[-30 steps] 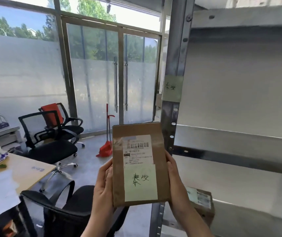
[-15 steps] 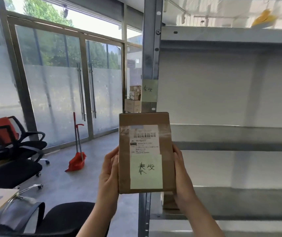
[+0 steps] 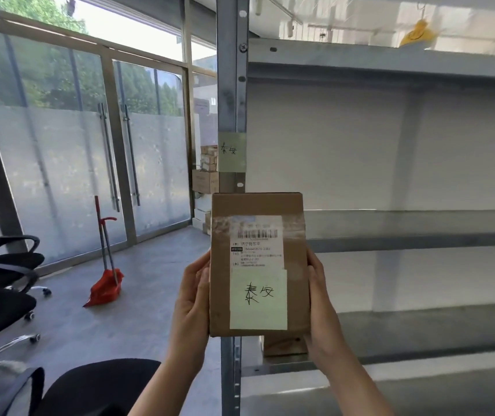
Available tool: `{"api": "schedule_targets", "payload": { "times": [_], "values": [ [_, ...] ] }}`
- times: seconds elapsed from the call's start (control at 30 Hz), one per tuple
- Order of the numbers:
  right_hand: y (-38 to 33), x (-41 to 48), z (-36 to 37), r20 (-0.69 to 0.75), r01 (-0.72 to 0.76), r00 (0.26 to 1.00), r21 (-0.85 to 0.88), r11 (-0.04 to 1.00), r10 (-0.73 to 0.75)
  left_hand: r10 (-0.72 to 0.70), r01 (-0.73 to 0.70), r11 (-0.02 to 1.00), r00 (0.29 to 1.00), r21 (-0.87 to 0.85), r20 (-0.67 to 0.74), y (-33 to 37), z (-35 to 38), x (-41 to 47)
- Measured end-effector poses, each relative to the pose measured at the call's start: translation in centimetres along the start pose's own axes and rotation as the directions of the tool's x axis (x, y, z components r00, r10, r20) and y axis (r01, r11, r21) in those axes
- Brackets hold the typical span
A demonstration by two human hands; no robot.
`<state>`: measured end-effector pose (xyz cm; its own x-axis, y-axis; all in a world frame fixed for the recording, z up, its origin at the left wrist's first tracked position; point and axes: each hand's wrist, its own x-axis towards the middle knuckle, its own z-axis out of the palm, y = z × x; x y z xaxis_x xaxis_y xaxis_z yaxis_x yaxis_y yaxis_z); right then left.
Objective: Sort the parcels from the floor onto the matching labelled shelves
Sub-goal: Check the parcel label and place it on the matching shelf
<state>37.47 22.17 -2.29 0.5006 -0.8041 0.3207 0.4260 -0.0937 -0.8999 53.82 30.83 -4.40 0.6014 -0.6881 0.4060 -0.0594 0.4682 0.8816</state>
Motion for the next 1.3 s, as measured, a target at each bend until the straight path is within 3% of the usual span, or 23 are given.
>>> {"api": "schedule_targets", "payload": {
  "times": [0.43,0.87,1.3],
  "values": [
    [-5.2,4.0,-3.0,-0.003,0.126,0.992,-0.064,0.990,-0.127,0.084,-0.082,0.996,0.996,-0.045,0.042,3.0,5.7,3.6],
    [-8.3,8.3,-8.0,-0.022,0.124,0.991,-0.161,0.979,-0.129,0.105,-0.098,0.990,0.992,-0.102,0.067,2.1,11.9,8.0],
    [-8.2,14.0,-10.5,0.001,0.039,0.999,-0.212,0.977,-0.040,-0.034,0.033,0.999,0.991,0.006,0.129,0.5,12.8,12.4]
  ]
}}
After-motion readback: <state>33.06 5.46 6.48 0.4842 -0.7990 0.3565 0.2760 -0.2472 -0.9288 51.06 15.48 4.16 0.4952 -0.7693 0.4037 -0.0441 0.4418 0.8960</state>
